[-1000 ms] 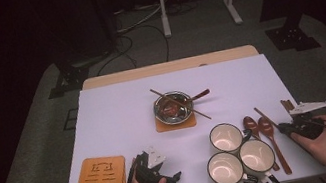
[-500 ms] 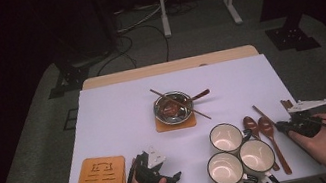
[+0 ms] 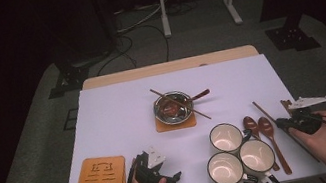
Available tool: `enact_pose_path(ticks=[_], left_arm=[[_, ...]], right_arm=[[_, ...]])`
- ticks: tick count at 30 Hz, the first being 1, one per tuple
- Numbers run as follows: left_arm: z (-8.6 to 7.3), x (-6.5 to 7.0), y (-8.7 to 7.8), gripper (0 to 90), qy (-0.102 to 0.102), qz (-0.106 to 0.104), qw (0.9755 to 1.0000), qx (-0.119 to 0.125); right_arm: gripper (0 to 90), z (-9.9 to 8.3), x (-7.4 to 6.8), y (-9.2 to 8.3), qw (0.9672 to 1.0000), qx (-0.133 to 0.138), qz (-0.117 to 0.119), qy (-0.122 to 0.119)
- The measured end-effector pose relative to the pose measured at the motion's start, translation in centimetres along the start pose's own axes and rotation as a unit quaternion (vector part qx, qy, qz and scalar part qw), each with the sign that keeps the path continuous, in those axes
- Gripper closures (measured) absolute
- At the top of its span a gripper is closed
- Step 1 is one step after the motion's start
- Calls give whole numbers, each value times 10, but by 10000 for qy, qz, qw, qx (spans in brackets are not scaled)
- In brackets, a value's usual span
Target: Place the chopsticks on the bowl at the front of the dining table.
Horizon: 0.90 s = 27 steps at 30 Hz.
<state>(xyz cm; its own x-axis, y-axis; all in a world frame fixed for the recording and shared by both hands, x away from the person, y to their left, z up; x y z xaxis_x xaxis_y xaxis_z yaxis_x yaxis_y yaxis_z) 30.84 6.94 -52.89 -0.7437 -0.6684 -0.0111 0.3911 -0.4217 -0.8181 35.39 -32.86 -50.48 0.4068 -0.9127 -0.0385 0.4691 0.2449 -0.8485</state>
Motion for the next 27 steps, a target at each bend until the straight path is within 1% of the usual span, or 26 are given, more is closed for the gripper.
enact_pose_path(ticks=[9,14,27], left_arm=[[0,0,0,0,5,-3,10000,-2],[0,0,0,0,6,-1,10000,-6],[0,0,0,0,0,-2,10000,-3]], right_arm=[[842,5,3,-5,10000,66,33,51],[842,8,3,-7,9999,98,98,87],[842,15,5,-13,9996,219,138,111]])
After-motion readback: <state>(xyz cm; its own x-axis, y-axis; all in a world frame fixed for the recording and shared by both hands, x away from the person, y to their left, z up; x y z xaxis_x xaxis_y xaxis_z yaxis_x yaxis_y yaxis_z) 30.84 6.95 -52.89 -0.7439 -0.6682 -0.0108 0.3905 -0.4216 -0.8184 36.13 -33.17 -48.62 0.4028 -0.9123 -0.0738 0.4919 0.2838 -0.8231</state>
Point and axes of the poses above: each handheld gripper's, and its own axes: y roughly forward along the jaws, z roughly out of its top, x roughly to its right, the point moved 9 cm from there along y, roughly forward along the jaws, and after that the axes turned 11 degrees about -x, right-handed, at the moved point
